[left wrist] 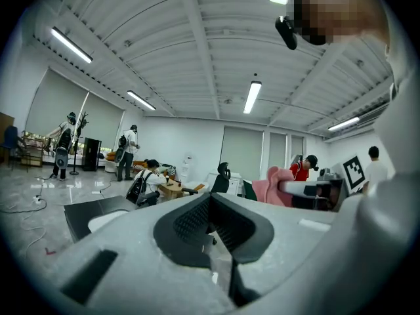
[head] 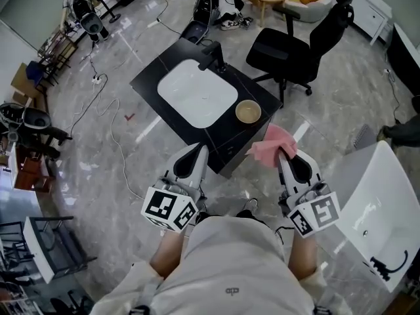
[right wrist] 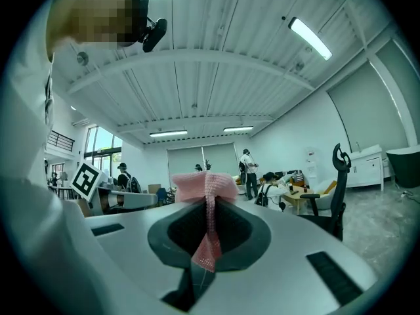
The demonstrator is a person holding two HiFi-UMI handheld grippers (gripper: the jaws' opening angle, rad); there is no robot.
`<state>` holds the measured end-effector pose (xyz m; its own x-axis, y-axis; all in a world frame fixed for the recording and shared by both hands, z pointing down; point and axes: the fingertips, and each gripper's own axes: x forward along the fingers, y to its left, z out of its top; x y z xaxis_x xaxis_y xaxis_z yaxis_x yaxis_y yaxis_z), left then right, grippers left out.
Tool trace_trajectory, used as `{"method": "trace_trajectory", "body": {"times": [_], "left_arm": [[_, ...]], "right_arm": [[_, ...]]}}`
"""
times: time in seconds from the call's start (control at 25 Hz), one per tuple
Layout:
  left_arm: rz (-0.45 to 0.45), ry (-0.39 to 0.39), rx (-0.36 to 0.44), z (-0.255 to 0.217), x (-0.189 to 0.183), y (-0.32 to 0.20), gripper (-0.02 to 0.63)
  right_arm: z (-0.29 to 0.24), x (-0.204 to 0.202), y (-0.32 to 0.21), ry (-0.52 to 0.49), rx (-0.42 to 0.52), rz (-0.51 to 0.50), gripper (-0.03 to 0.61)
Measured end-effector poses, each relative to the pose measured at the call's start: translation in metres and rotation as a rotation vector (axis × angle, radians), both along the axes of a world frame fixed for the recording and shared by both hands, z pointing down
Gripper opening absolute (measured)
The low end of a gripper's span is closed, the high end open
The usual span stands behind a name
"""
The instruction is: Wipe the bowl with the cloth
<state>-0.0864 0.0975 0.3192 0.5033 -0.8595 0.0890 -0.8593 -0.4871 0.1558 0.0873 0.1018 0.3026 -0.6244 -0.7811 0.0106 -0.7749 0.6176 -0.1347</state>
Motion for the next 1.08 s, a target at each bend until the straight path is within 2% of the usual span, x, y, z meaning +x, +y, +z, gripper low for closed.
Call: {"method": "trace_trajectory", "body": {"times": [0.6,1.08], "left_arm": [[-0.007,-0.023,-0.020,0.008,0.003,-0.001,0.012],[-0.023,-0.016,-0.033,0.017,0.000,-0.006,0.012]], "right_arm": [[0.009,0.038,0.002,0.038,-0.015,0.114,0.017],[0.019,0.041,0.001,0.065,-0.032,0.105,0.017]]}}
